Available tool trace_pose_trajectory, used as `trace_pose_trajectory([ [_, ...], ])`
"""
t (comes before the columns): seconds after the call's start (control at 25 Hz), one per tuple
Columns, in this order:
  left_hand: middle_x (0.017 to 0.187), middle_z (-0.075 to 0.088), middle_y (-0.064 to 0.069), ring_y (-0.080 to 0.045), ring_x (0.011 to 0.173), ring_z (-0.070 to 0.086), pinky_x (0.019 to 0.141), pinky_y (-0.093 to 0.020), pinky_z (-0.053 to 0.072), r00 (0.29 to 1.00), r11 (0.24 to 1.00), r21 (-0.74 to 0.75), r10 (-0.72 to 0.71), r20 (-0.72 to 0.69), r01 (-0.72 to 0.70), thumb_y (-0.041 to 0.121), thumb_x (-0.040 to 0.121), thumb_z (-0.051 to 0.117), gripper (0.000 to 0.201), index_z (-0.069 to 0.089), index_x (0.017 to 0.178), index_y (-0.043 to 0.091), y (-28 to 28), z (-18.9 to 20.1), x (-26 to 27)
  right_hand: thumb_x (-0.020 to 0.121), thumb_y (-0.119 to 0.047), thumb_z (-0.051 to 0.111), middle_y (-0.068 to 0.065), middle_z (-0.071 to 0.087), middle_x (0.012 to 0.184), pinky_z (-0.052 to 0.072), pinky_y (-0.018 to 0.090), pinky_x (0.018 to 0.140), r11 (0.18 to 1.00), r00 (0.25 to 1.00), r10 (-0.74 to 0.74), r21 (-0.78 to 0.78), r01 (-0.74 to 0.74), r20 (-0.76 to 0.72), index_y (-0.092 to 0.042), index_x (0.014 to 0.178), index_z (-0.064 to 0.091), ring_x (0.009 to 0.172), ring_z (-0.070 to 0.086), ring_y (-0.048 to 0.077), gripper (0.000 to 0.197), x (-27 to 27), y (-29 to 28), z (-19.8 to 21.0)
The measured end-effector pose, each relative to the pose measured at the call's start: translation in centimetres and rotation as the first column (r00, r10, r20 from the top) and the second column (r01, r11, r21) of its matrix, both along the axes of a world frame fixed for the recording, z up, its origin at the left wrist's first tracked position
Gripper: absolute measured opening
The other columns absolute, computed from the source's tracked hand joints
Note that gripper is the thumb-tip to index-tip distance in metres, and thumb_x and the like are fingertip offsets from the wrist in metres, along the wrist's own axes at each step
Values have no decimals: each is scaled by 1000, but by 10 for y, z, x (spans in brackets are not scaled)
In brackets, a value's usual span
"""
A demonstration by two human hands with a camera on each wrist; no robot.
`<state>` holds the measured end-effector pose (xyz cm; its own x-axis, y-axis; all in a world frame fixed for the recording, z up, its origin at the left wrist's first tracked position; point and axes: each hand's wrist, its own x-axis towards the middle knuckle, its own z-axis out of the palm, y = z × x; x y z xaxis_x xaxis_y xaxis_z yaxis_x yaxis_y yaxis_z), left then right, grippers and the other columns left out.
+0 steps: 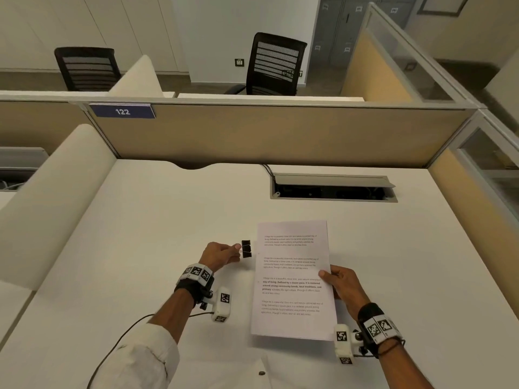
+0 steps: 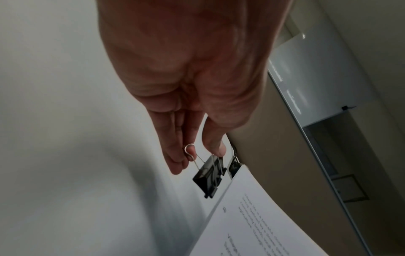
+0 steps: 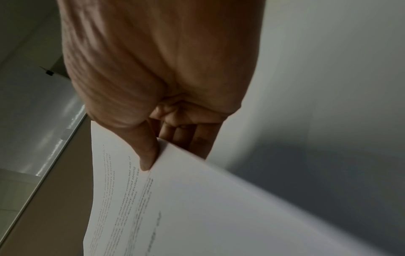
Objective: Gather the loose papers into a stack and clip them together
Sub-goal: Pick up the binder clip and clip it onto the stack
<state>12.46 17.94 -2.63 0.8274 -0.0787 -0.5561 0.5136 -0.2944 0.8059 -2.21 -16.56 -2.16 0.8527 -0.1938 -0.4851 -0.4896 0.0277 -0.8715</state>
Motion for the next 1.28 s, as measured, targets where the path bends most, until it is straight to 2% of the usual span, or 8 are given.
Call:
trace_pose_trajectory([
  [0.16,98,79,-26,-36,97,79,93,-35,61,996,992,-84,91,15,-89,24,89,79,44,73,101,-19,3,6,-2,97,-17,68,11,82,104,64,48,83,1000,999,23,11,-23,25,-11,115,75,96,77,35,20,1,5,10],
  [0.32,95,79,-26,-35,97,79,94,-35,61,993,984,-141,118,28,-113,24,86,82,44,74,98,-18,7,13,-4,97,-16,68,11,82,103,64,46,81,999,999,31,27,-32,36,-9,116,74,91,78,30,21,-1,8,15],
  [0.48,100,78,-30,-38,98,78,74,-21,64,990,976,-178,135,44,-125,19,87,81,42,73,101,-20,3,26,-5,97,-16,68,13,81,105,64,44,79,998,998,41,47,-43,45,-9,116,75,89,78,28,21,-4,9,21],
  [0.76,103,76,-32,-42,101,76,78,-24,65,992,977,-196,101,70,-85,17,88,80,39,73,103,-18,-3,44,-3,97,-17,68,12,81,107,64,43,80,994,994,88,64,-92,58,-9,119,74,97,78,34,24,-5,12,27],
  [0.84,103,76,-32,-38,95,78,78,-24,65,992,976,-203,101,77,-84,17,88,80,40,73,103,-19,-3,47,-2,97,-18,67,12,81,107,64,40,76,994,994,83,64,-88,68,-8,120,73,94,78,31,25,-6,12,27],
  [1.0,104,74,-36,-20,68,79,74,-23,65,991,972,-224,100,91,-78,14,89,79,40,71,104,-22,-4,48,-1,98,-17,67,12,81,107,62,36,73,993,993,90,67,-95,75,-8,120,73,90,78,27,25,-8,11,28],
  [1.2,105,74,-36,-16,67,79,71,-20,64,994,977,-210,68,90,-47,16,90,78,41,70,106,-22,-13,56,-3,98,-17,67,14,80,108,62,36,73,992,992,98,79,-104,78,-7,121,73,92,78,29,26,-9,10,29],
  [1.28,105,75,-34,-19,72,80,69,-19,64,996,977,-209,56,65,-42,17,91,77,43,70,108,-22,-14,59,-4,98,-17,66,14,80,108,62,35,72,991,992,97,80,-103,77,-7,121,73,91,78,29,26,-9,9,29],
])
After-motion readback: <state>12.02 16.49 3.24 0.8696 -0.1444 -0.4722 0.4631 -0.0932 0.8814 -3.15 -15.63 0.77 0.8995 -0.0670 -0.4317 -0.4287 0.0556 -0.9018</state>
